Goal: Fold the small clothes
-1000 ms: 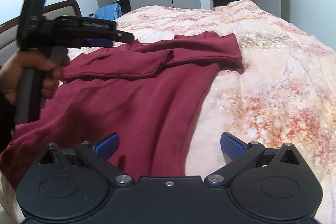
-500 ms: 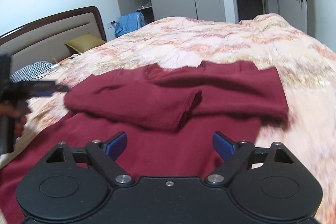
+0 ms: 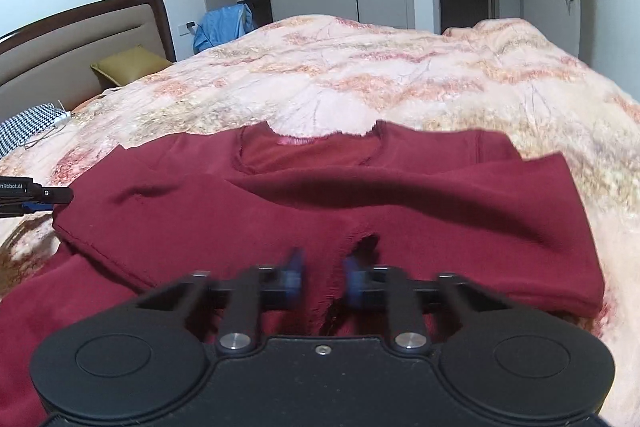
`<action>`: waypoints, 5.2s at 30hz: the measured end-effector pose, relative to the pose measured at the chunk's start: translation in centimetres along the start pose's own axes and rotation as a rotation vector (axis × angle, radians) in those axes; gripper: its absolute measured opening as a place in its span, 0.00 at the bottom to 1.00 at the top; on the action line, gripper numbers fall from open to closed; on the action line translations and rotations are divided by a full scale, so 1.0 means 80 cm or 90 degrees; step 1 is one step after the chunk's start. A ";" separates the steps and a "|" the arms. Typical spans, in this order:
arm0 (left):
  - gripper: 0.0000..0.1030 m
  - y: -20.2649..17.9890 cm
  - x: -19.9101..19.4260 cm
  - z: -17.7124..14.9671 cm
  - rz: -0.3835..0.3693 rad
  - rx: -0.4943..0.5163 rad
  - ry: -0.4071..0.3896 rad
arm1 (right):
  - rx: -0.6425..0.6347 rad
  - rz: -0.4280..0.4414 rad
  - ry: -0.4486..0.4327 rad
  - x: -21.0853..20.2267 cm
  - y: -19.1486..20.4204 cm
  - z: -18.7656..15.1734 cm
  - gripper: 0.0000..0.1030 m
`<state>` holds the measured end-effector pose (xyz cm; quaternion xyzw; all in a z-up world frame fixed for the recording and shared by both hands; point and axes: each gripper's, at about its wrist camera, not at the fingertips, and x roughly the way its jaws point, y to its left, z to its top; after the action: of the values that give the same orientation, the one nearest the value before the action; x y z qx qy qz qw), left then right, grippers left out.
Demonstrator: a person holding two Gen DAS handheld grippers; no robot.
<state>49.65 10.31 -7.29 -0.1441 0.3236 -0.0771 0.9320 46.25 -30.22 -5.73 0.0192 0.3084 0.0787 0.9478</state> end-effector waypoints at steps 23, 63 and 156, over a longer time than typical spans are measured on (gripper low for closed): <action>0.72 -0.026 -0.054 -0.018 0.092 0.015 -0.041 | -0.094 -0.040 -0.015 -0.026 0.007 -0.006 0.49; 0.96 -0.013 -0.299 -0.234 0.083 -0.063 0.069 | 0.143 0.037 0.044 -0.322 0.010 -0.225 0.89; 1.00 -0.255 -0.379 -0.390 0.065 0.376 -0.006 | -0.253 0.096 -0.002 -0.371 0.036 -0.215 0.12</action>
<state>5.49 -8.64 -6.53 0.1491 0.2896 -0.1206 0.9378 12.06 -32.37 -2.15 -0.1452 0.2832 0.2086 0.9248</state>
